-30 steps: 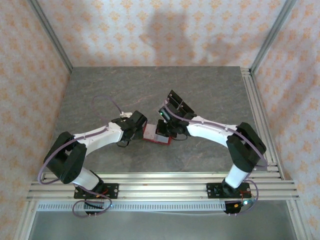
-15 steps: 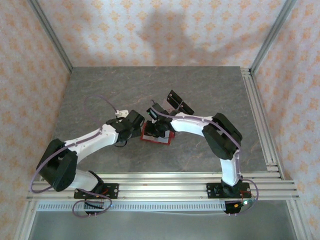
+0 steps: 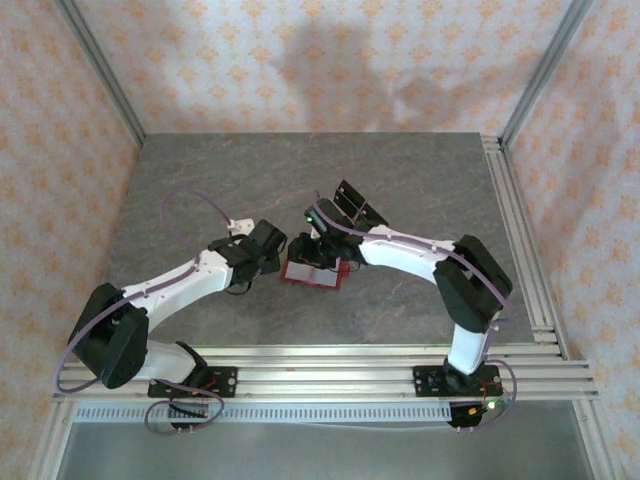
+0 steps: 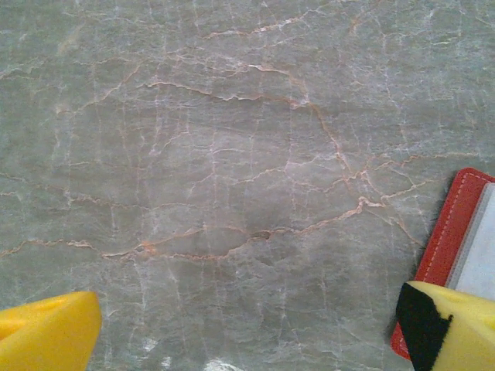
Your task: Put the credit cards into the card holder
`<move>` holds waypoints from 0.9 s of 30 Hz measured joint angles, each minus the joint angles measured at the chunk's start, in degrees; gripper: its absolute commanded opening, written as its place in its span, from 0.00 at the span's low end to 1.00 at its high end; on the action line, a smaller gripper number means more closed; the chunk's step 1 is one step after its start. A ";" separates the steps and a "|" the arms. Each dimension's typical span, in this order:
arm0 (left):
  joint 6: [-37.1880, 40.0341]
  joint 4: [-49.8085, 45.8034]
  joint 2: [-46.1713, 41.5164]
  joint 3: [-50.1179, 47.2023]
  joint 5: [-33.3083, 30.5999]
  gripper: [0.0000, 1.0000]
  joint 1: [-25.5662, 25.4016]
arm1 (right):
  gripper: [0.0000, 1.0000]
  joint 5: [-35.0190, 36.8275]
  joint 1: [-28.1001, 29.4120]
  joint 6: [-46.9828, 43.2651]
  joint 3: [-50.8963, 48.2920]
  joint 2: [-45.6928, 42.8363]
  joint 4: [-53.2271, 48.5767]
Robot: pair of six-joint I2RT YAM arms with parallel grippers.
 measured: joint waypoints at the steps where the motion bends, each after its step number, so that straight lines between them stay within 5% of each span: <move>1: 0.55 0.33 0.13 0.07 0.63 1.00 0.00 | 0.37 0.09 -0.26 -0.20 -0.52 -0.20 0.09; 11: 3.93 4.02 7.56 4.13 4.87 1.00 -0.09 | 0.35 2.56 -5.46 -6.40 -2.34 -0.72 -6.29; 27: 4.11 4.02 11.65 7.89 5.18 1.00 -0.92 | 0.37 19.54 -11.87 -29.75 14.80 -1.81 -31.23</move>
